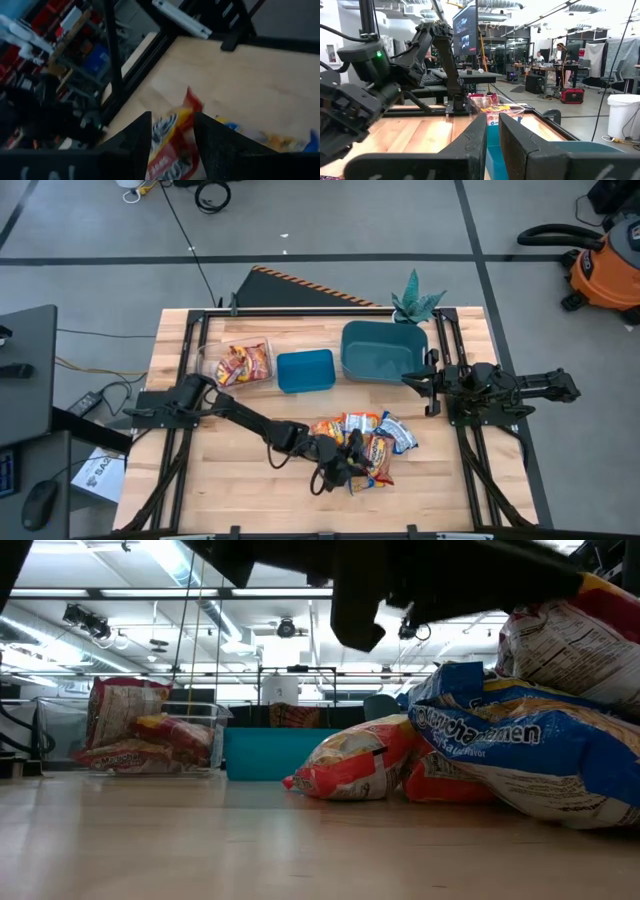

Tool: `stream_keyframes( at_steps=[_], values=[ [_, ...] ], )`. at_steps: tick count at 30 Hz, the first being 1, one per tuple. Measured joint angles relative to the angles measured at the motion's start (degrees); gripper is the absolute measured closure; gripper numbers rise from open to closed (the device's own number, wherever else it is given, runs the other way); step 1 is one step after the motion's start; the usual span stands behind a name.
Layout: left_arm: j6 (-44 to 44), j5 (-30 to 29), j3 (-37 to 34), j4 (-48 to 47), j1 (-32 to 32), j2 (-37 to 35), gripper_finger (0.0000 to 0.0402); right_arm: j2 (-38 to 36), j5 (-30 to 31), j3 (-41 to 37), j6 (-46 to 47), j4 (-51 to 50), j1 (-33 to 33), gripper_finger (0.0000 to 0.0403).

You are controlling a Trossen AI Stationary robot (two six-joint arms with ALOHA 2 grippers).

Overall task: Sort Maruchan noodles
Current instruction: Put the red noodle pack into the transparent bin

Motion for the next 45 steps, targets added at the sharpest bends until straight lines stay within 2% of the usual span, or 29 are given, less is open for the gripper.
stream_keyframes(
  at_steps=[8,19,24,29,33,37,45],
  values=[
    [-3.1,2.1,0.0,-2.3,1.4,0.0,0.0261,0.0,0.0,0.0,0.0,0.0,0.0,0.0348],
    [-4.7,2.0,0.0,-2.3,1.0,0.0,0.0346,0.0,0.0,0.0,0.0,0.0,0.0,0.0348],
    [-5.6,-0.3,-0.1,-1.9,0.6,-0.7,0.0392,0.0,0.0,0.0,0.0,0.0,0.0,0.0348],
    [-5.5,-5.5,-0.2,-4.3,0.6,-5.6,0.0393,0.0,0.0,0.0,0.0,0.0,0.0,0.0348],
    [-3.8,-10.6,-0.1,-12.3,1.4,-12.1,0.0393,0.0,0.0,0.0,0.0,0.2,0.0,0.0348],
    [-4.6,-17.2,0.0,-25.5,2.6,-20.1,0.0393,0.0,0.0,0.0,0.0,0.2,0.0,0.0348],
    [-19.9,-27.5,-0.1,-56.3,6.1,-36.3,0.0393,0.0,0.0,0.0,0.0,0.2,0.0,0.0348]
  ],
)
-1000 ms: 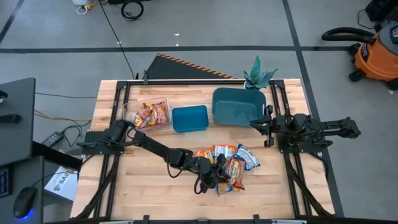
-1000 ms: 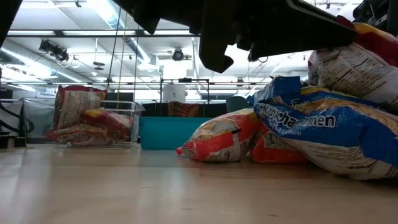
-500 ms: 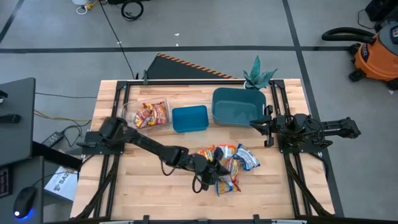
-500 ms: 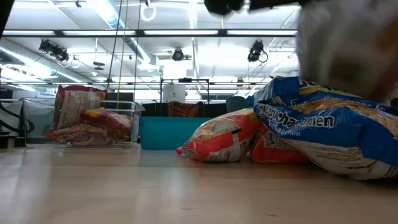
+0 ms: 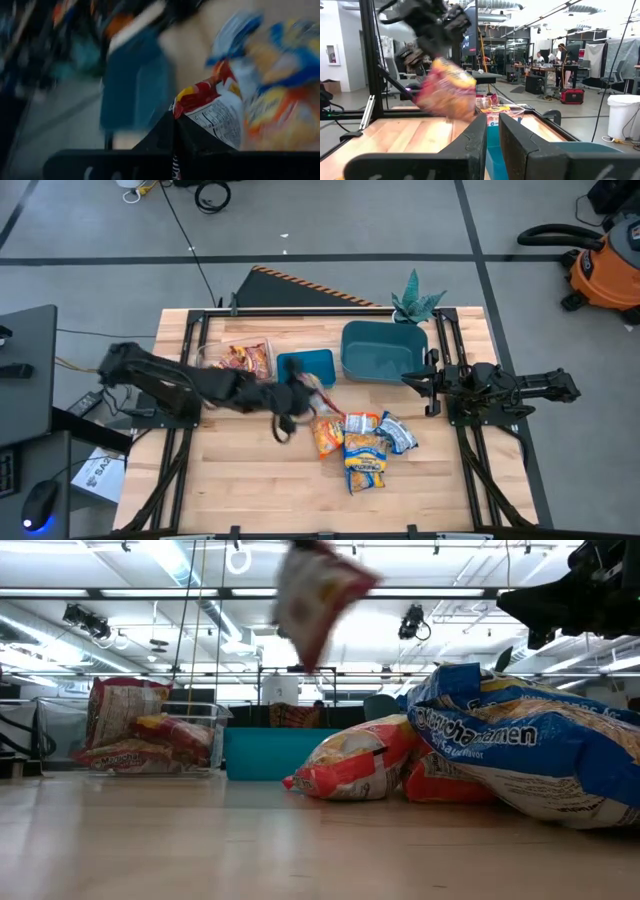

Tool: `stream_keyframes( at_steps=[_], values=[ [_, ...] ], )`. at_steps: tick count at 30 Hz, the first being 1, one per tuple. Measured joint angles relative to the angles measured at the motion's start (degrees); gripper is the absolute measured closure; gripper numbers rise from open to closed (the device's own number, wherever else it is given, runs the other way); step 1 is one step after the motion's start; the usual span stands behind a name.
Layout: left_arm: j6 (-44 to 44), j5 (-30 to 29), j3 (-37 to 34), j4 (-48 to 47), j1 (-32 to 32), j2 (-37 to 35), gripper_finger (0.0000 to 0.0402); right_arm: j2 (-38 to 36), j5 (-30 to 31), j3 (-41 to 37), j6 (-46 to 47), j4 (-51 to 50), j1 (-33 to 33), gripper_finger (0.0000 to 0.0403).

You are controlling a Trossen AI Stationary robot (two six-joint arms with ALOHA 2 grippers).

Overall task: Sort Maruchan noodles
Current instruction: Put the red noodle pack into the transparent bin

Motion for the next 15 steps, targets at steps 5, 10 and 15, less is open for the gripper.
stream_keyframes(
  at_steps=[5,10,15],
  values=[
    [-12.0,-6.6,-0.6,-17.4,4.2,-7.9,0.0393,0.0,0.0,0.0,0.0,0.0,0.0,0.0348],
    [-21.5,-10.2,-1.4,-31.0,10.8,-12.7,0.0393,0.0,0.0,0.0,0.0,0.0,0.0,0.0348],
    [-21.8,-11.2,-9.3,-29.3,18.0,-18.3,0.0393,0.0,0.0,0.0,0.0,0.0,0.0,0.0348]
  ],
)
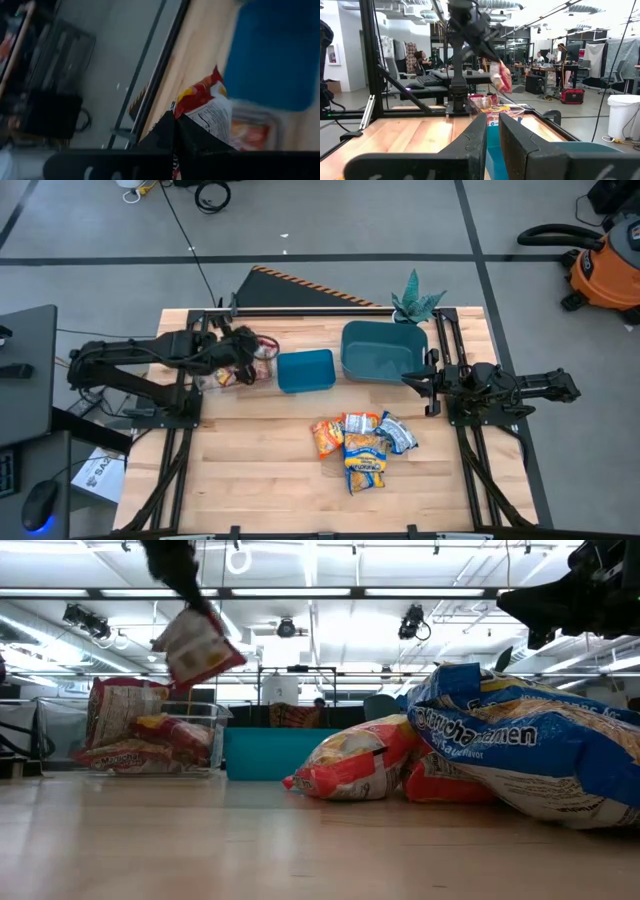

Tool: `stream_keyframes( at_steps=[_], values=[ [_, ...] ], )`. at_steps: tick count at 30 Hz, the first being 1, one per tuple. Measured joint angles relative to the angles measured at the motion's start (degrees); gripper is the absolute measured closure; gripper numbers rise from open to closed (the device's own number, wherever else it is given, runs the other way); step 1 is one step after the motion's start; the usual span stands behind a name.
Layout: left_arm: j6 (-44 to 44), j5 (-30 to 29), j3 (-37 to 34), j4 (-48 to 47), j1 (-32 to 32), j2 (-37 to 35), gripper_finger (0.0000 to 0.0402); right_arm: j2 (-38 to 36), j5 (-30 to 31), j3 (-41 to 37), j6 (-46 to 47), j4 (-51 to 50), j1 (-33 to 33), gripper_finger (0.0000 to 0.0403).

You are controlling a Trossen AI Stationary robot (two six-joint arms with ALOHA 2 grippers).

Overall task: Sort Maruchan noodles
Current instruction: Put the red noodle pack into the transparent bin

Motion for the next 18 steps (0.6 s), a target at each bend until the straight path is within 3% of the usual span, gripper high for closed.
stream_keyframes(
  at_steps=[6,12,18],
  values=[
    [4.3,5.4,-13.1,12.7,9.1,-5.2,0.0393,0.0,0.0,0.0,0.0,0.0,0.0,0.0348],
    [4.1,6.5,-19.5,18.9,16.0,-5.5,0.0393,0.0,0.0,0.0,0.0,0.0,0.0,0.0348],
    [-0.1,21.6,-20.2,15.3,16.6,-5.5,0.0393,0.0,0.0,0.0,0.0,0.0,0.0,0.0348]
  ],
)
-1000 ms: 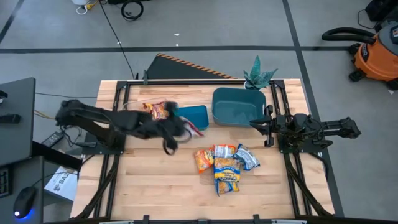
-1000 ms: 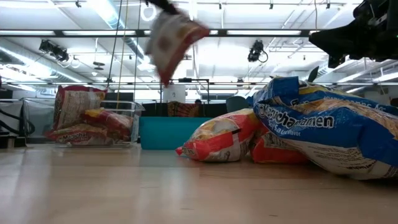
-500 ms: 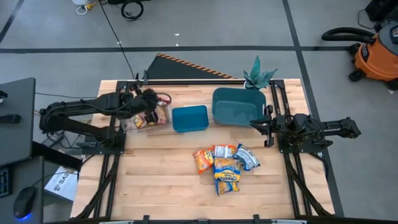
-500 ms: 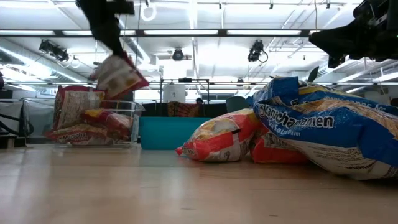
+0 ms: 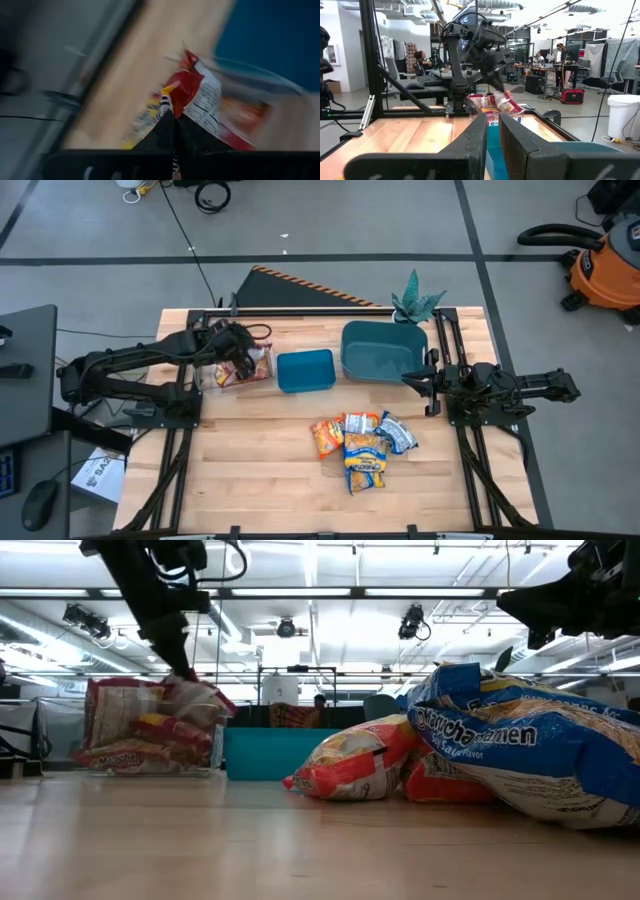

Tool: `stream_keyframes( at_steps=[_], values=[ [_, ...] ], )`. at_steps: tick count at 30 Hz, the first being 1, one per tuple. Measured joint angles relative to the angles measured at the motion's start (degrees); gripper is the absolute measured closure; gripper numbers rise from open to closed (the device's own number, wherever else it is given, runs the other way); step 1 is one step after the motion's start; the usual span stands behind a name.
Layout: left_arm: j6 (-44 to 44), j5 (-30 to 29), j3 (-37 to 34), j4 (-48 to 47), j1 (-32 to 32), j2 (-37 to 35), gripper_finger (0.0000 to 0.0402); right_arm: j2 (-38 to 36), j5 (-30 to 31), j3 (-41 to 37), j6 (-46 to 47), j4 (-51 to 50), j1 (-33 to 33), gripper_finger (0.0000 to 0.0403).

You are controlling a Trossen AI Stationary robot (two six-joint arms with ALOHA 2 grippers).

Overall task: Sort Maruchan noodles
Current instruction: Put the red noodle pack into the transparent bin, then put the blue noodle pack into the green bin

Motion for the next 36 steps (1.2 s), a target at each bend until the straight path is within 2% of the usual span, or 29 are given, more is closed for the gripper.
stream_keyframes(
  at_steps=[4,7,12,19,24,31,36],
  values=[
    [-3.0,9.5,0.0,-4.7,-1.1,0.0,0.0393,0.0,0.0,0.0,0.0,0.0,0.0,0.0348],
    [-4.7,13.4,0.0,-7.0,-1.9,0.0,0.0393,0.0,0.0,0.0,0.0,0.0,0.0,0.0348],
    [-7.0,13.5,0.0,-7.4,-4.5,0.0,0.0376,0.0,0.0,0.0,0.0,0.0,0.0,0.0348],
    [-8.0,12.4,0.0,-8.7,-7.7,0.0,0.0295,0.0,0.0,0.0,0.0,0.0,0.0,0.0348],
    [-8.8,16.3,0.1,-11.9,-8.3,0.0,0.0252,0.0,0.0,0.0,0.0,0.0,0.0,0.0348],
    [-9.0,18.5,8.1,-16.8,-8.3,0.0,0.0242,0.0,0.0,0.0,0.0,0.0,0.0,0.0348],
    [-8.8,14.4,12.9,-13.0,-10.2,0.0,0.0242,0.0,0.0,0.0,0.0,0.0,0.0,0.0348]
  ],
)
